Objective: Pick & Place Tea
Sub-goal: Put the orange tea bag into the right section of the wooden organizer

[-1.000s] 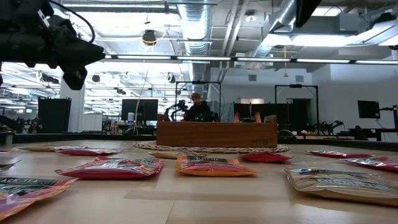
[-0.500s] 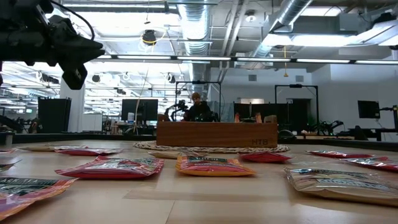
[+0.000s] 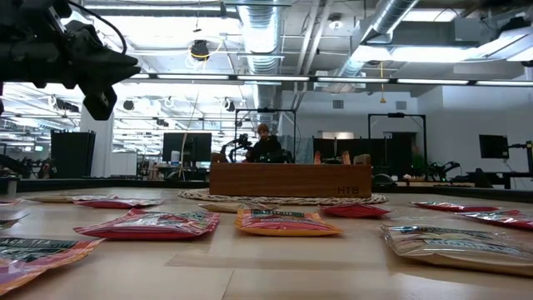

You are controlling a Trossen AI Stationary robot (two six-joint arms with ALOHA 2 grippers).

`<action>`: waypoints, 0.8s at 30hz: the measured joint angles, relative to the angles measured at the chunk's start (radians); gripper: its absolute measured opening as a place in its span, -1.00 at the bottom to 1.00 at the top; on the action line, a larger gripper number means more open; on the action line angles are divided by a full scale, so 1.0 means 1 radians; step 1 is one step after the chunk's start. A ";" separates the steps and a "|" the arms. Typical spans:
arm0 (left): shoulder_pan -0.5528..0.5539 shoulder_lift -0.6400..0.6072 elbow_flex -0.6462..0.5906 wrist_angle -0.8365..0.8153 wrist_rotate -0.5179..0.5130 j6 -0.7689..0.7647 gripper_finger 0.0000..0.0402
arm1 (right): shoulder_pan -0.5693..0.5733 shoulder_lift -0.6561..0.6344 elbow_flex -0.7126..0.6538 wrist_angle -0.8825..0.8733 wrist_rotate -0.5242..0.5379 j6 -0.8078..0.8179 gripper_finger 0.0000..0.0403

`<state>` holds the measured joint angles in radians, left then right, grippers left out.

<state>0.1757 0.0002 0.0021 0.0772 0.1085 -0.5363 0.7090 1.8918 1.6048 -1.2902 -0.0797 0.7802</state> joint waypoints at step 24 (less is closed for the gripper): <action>0.000 0.000 0.000 0.000 0.058 -0.059 -0.75 | -0.011 -0.170 -0.518 0.586 -0.079 0.218 -0.21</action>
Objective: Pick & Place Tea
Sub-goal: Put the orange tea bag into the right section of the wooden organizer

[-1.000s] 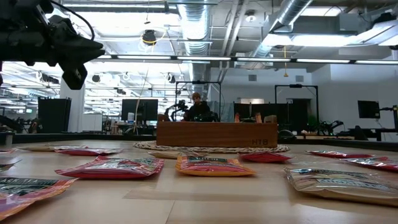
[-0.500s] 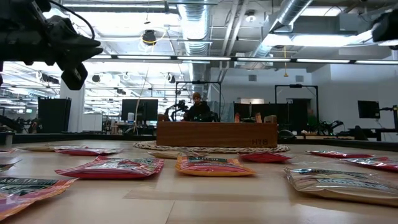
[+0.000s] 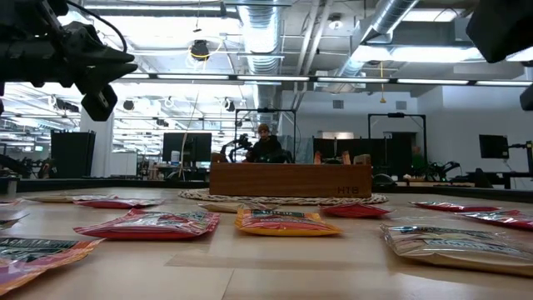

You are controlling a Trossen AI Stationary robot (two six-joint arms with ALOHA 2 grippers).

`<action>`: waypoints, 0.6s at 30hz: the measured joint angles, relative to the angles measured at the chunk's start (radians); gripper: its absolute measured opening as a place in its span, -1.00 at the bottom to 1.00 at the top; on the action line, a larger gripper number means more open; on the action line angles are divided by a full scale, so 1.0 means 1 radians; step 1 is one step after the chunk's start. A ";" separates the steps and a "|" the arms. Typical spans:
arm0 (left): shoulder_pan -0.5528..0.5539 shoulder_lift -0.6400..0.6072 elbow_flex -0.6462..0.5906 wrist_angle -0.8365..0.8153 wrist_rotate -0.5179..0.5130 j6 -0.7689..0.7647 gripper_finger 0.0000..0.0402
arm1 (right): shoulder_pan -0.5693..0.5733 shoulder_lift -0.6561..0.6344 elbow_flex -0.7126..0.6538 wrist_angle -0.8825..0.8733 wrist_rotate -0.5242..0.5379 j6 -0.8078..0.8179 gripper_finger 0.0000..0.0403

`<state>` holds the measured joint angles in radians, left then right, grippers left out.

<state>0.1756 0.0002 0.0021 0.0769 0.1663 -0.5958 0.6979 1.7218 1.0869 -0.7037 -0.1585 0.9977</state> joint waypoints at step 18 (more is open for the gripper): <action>0.000 0.000 0.000 0.000 -0.006 0.000 -0.75 | 0.002 0.000 -0.079 0.113 0.027 0.130 -0.23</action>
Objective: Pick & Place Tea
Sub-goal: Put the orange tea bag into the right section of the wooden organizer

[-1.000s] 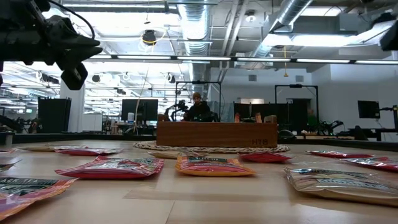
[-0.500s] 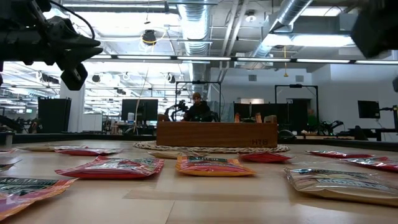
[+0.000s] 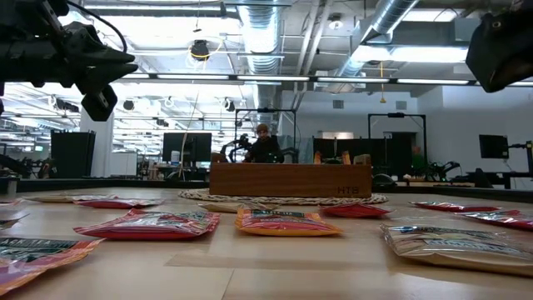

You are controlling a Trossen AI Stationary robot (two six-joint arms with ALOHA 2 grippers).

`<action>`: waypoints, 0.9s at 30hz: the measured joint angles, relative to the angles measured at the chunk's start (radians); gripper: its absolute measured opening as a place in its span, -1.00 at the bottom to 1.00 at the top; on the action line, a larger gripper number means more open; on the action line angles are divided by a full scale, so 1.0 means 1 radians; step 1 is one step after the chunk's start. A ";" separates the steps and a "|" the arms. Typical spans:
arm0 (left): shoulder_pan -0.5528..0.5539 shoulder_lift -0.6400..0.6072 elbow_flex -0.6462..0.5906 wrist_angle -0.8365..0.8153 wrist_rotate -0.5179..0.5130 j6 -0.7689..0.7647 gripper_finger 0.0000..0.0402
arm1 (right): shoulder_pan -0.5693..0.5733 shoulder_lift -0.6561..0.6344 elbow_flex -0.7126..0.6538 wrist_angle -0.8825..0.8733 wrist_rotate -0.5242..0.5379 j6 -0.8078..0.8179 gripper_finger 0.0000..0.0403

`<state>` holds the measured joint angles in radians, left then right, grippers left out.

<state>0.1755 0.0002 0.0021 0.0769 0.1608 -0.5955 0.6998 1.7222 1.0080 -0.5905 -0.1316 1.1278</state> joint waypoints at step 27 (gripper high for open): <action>0.000 0.000 0.000 -0.007 0.000 0.004 -0.75 | 0.038 0.115 0.004 0.003 0.028 0.102 -0.16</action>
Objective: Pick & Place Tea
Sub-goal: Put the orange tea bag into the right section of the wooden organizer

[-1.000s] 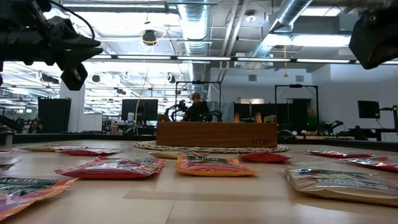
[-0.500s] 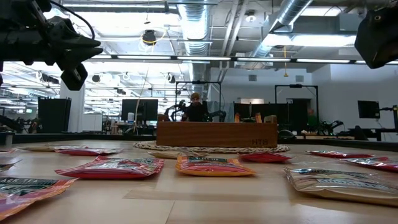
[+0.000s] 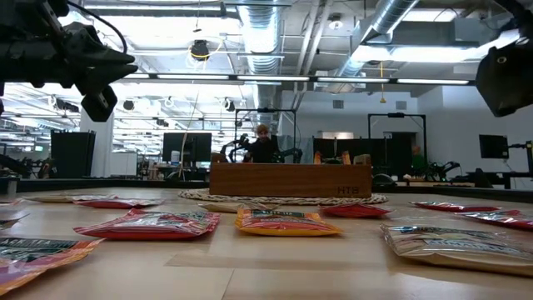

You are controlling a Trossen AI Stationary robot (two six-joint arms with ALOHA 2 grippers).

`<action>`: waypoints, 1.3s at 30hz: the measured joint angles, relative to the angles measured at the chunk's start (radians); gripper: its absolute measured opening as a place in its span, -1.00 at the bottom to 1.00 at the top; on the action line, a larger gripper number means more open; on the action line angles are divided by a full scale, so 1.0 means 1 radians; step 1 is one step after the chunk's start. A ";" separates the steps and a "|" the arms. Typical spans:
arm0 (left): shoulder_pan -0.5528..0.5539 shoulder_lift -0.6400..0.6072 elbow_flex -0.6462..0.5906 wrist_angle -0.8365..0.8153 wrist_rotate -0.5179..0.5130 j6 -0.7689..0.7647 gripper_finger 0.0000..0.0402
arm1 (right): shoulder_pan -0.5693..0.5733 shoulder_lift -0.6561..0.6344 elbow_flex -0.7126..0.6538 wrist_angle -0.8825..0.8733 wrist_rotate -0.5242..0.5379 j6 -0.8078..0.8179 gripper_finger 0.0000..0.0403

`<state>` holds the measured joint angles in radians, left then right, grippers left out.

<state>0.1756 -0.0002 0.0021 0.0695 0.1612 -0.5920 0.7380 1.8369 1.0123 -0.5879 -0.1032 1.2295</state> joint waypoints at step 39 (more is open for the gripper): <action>0.000 0.000 0.000 -0.007 0.000 0.000 -0.75 | 0.000 0.020 0.204 -0.298 -0.054 -0.012 -1.00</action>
<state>0.1755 -0.0002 0.0021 0.0626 0.1608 -0.5922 0.7384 1.8568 1.2161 -0.8861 -0.1569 1.2171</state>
